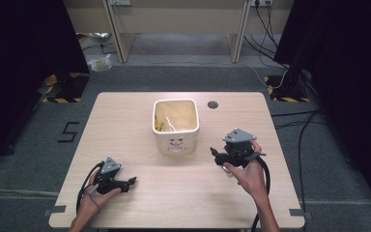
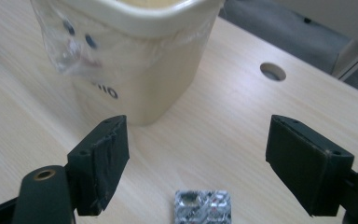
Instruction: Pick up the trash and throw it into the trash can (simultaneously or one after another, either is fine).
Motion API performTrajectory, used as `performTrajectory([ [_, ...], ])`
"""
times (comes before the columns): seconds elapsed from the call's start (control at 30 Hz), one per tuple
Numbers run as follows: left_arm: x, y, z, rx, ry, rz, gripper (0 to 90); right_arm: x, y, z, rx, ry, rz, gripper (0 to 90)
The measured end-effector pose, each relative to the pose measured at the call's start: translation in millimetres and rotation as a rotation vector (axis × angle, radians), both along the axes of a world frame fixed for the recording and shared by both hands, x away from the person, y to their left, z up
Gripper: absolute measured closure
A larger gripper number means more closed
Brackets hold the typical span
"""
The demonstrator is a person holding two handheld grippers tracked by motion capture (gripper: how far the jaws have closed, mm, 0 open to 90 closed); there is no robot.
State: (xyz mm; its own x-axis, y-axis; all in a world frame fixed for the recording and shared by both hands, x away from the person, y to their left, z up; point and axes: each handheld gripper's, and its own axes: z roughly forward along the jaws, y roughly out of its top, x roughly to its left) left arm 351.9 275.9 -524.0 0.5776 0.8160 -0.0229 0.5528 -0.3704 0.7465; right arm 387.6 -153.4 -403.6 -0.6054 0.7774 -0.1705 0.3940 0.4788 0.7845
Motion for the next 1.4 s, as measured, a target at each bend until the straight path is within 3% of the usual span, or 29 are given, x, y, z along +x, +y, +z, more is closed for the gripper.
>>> performTrajectory([
  [0.6,0.0,0.1,0.0,0.0,0.0,0.0,14.7,5.7,-18.7,-28.9,0.022,0.071,-0.068,15.9],
  [0.97,0.0,0.1,0.0,0.0,0.0,0.0,14.7,6.2,-23.7,-51.4,-0.002,0.142,-0.085,15.9],
  [1.4,0.0,0.2,0.1,-0.001,0.002,0.0,14.7,5.6,-26.8,-70.2,-0.034,0.191,-0.101,15.9],
])
